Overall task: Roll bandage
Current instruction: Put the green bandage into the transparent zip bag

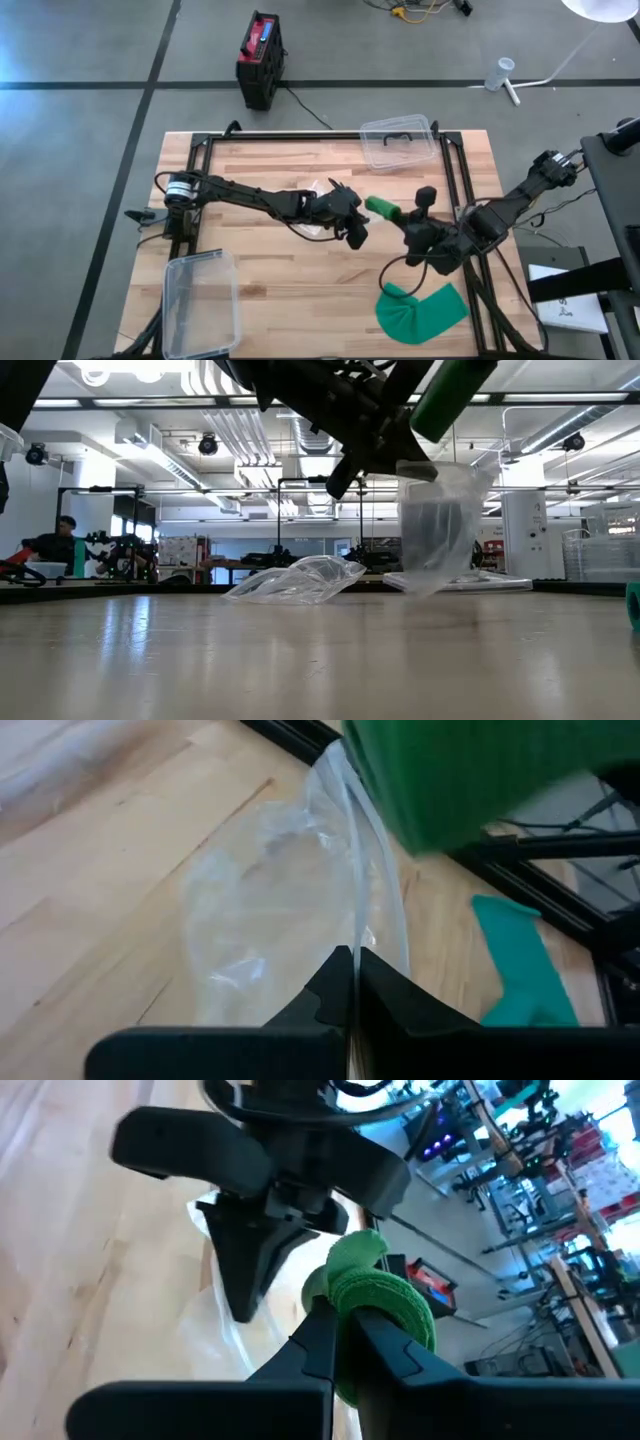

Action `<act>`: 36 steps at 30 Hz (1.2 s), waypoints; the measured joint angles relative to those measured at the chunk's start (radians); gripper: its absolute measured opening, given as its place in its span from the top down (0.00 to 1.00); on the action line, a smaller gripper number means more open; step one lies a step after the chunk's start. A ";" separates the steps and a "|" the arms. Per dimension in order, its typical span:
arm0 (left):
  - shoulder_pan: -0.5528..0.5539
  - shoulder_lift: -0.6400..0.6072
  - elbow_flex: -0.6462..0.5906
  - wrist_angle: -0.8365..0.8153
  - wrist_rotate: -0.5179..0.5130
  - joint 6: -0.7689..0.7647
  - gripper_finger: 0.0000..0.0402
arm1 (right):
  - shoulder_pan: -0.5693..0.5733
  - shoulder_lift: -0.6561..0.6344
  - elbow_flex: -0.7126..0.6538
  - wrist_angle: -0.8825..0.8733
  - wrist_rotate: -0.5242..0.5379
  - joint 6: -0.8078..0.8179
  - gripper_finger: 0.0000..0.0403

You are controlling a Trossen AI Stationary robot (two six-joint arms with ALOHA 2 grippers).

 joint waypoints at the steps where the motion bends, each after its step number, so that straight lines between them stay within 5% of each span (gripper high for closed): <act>1: 0.000 -0.003 0.000 0.000 0.000 -0.001 1.00 | 0.000 0.004 0.001 0.003 -0.006 -0.002 0.98; 24: 0.044 -0.150 -0.001 -0.118 -0.009 0.062 1.00 | 0.036 0.096 -0.038 0.002 -0.015 0.144 0.98; 36: -0.023 -0.157 -0.001 -0.097 -0.076 0.070 1.00 | -0.028 0.077 -0.035 -0.051 0.154 0.263 0.98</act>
